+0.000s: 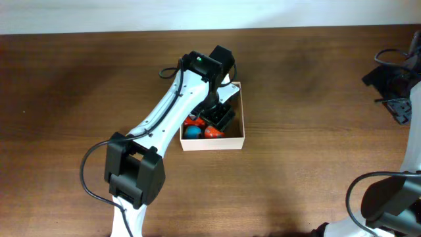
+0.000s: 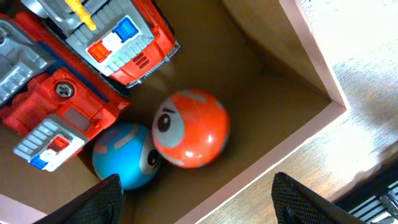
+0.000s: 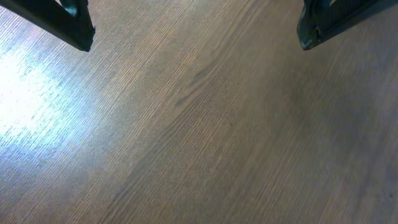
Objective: Pack container
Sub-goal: 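Carry the red ball into the box and release it beside the blue ball, then move the left gripper over the yellow ball and lower it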
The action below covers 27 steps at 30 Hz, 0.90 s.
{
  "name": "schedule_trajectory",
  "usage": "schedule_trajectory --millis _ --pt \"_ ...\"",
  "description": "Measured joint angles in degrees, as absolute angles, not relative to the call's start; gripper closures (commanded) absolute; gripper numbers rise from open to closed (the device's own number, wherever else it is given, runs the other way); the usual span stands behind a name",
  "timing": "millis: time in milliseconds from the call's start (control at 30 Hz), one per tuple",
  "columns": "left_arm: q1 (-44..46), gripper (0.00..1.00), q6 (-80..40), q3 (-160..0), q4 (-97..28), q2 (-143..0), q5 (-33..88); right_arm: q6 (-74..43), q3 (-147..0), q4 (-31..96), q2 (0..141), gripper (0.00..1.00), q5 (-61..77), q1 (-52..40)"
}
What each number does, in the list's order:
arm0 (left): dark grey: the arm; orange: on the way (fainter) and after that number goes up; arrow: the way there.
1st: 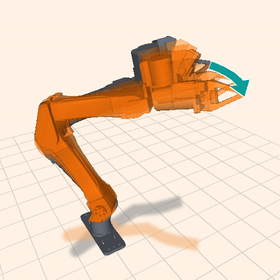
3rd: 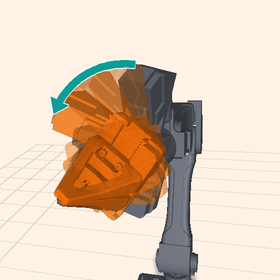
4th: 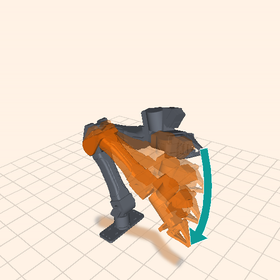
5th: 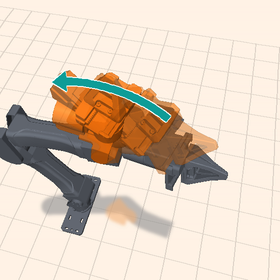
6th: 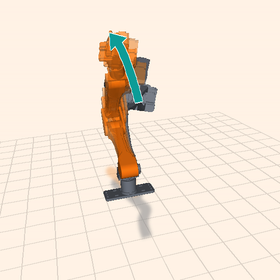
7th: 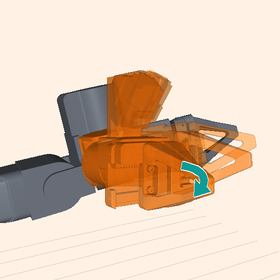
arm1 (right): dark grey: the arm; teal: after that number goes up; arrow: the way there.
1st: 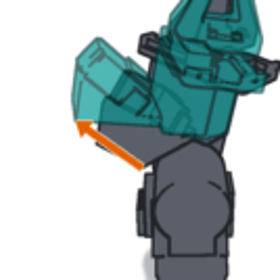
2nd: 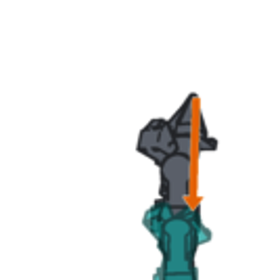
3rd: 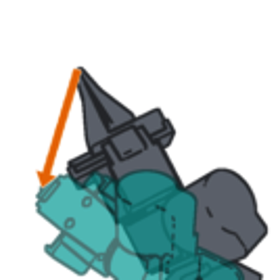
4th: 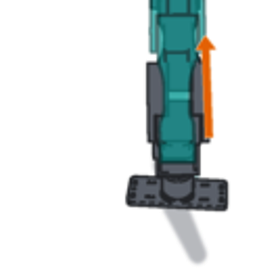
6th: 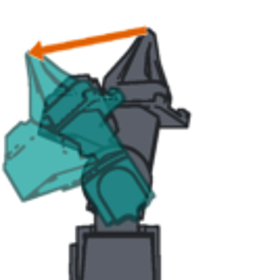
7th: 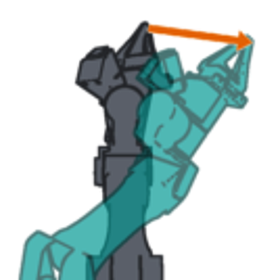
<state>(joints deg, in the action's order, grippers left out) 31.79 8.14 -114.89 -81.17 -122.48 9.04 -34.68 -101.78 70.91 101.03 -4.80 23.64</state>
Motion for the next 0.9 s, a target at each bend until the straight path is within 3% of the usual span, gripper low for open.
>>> schedule_trajectory --millis 367,633,900 --pt "26.5 0.26 6.4 -114.7 -80.8 -119.5 7.8 -34.7 -101.8 70.9 101.0 0.01 -4.8 23.6" --pt "17.0 0.24 -3.0 -114.6 -83.1 -105.4 2.0 -34.7 -101.8 70.9 101.0 0.01 -4.8 23.6" --pt "13.3 0.21 -11.0 -109.4 -86.7 -103.6 -3.0 -34.7 -101.8 70.9 101.0 0.01 -4.8 23.6"
